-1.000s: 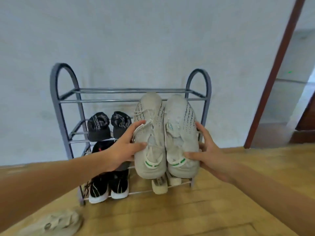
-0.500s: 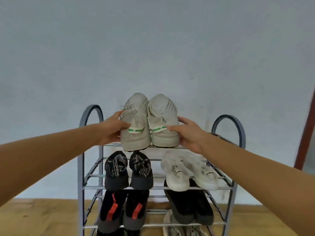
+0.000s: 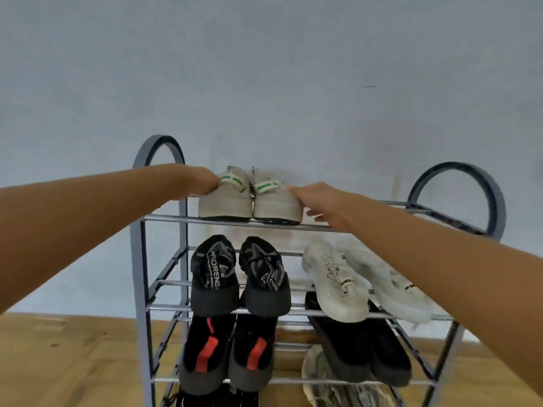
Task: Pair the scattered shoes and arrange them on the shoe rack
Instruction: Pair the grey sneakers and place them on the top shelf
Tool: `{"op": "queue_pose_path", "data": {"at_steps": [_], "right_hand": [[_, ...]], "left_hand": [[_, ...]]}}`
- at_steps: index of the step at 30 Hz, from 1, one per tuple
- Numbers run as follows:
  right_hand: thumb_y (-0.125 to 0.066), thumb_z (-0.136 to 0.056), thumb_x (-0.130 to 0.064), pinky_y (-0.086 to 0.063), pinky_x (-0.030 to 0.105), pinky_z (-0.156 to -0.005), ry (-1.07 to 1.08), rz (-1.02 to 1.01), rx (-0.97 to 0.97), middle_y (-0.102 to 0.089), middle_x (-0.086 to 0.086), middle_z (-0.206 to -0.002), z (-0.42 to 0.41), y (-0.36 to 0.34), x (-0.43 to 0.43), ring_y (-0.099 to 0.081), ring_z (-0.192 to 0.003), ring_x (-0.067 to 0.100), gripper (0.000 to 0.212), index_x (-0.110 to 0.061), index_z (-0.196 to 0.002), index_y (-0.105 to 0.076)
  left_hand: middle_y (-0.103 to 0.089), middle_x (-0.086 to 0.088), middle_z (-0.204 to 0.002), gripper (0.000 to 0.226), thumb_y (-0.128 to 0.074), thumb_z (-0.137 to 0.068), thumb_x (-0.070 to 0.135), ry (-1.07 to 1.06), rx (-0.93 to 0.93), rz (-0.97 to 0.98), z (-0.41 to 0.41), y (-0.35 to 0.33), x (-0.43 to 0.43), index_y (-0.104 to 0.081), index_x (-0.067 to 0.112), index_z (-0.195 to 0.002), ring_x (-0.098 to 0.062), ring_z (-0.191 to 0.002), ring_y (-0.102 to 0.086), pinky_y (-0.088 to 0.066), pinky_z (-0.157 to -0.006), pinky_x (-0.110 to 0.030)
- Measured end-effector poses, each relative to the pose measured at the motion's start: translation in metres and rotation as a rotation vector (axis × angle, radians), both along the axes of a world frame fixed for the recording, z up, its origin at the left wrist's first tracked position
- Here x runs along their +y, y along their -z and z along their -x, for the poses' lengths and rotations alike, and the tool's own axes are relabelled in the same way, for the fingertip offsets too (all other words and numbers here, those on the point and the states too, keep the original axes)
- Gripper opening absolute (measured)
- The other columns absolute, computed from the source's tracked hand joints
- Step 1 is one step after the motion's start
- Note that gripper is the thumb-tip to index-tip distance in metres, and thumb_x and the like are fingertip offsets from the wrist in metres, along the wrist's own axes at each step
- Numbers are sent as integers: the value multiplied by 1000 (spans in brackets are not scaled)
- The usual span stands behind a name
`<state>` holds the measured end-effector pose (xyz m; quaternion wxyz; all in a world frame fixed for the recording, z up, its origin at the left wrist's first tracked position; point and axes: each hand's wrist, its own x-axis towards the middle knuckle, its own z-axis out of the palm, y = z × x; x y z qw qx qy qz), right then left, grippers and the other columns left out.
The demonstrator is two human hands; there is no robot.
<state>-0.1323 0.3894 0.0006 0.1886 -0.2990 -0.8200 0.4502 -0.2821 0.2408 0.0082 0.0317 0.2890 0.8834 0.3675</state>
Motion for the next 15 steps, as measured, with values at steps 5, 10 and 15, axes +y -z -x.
{"op": "queue_pose_path", "data": {"at_steps": [5, 10, 15], "right_hand": [[-50, -95, -27, -41, 22, -88, 26, -226, 411, -51, -2, -126, -52, 30, -39, -49, -110, 12, 38, -21, -132, -48], [-53, -90, -15, -34, 9, -85, -175, -412, 400, -51, -13, -110, -125, 132, -93, -46, -100, 2, 29, -25, -117, -54], [-53, -91, -4, -37, 7, -88, -218, -94, 50, -48, -9, -113, -191, 280, -124, -46, -101, -1, 35, -14, -124, -52]], "left_hand": [[-31, -3, -154, 46, -34, -101, 14, 62, 305, -440, -41, 26, -31, -34, 18, -146, -19, -141, -28, -21, -115, -27], [-30, -12, -146, 42, -40, -98, 7, 499, 728, -514, -124, 133, -72, -37, -3, -138, -24, -140, -27, -22, -117, -40], [-33, -13, -145, 44, -45, -97, 15, 728, 354, -306, -204, 278, -87, -39, -1, -138, -20, -139, -29, -21, -115, -25]]}}
